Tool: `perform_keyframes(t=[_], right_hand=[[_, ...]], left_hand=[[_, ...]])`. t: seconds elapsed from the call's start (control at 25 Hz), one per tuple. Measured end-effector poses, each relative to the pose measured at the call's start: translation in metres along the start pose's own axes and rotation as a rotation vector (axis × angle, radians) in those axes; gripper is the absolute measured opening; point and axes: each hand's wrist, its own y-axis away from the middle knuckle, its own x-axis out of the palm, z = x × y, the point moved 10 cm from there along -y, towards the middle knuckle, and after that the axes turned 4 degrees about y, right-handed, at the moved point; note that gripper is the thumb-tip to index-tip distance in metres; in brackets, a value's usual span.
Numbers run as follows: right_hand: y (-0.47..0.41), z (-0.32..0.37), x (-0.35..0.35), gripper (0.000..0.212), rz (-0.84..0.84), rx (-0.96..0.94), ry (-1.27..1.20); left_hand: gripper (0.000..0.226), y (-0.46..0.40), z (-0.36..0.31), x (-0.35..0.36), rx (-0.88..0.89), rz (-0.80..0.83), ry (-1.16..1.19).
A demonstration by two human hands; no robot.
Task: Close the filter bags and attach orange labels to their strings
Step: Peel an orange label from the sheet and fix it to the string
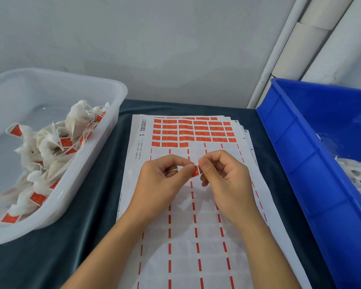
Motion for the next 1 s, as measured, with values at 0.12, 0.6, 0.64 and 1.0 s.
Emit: perform_keyframes(t=[0.12, 0.6, 0.64, 1.0], right_hand=[[0.000, 0.000, 0.006, 0.008, 0.072, -0.009, -0.066], [-0.001, 0.001, 0.006, 0.021, 0.089, -0.056, 0.008], [-0.001, 0.000, 0.008, 0.021, 0.103, -0.048, -0.005], [0.000, -0.003, 0.005, 0.011, 0.088, 0.009, 0.031]], left_hand=[[0.008, 0.000, -0.001, 0.000, -0.009, 0.004, 0.024], [0.017, 0.000, -0.008, 0.001, -0.019, 0.013, 0.038], [0.018, 0.000, -0.009, 0.002, -0.010, 0.021, 0.041], [0.016, 0.002, -0.012, 0.005, 0.008, 0.062, -0.010]])
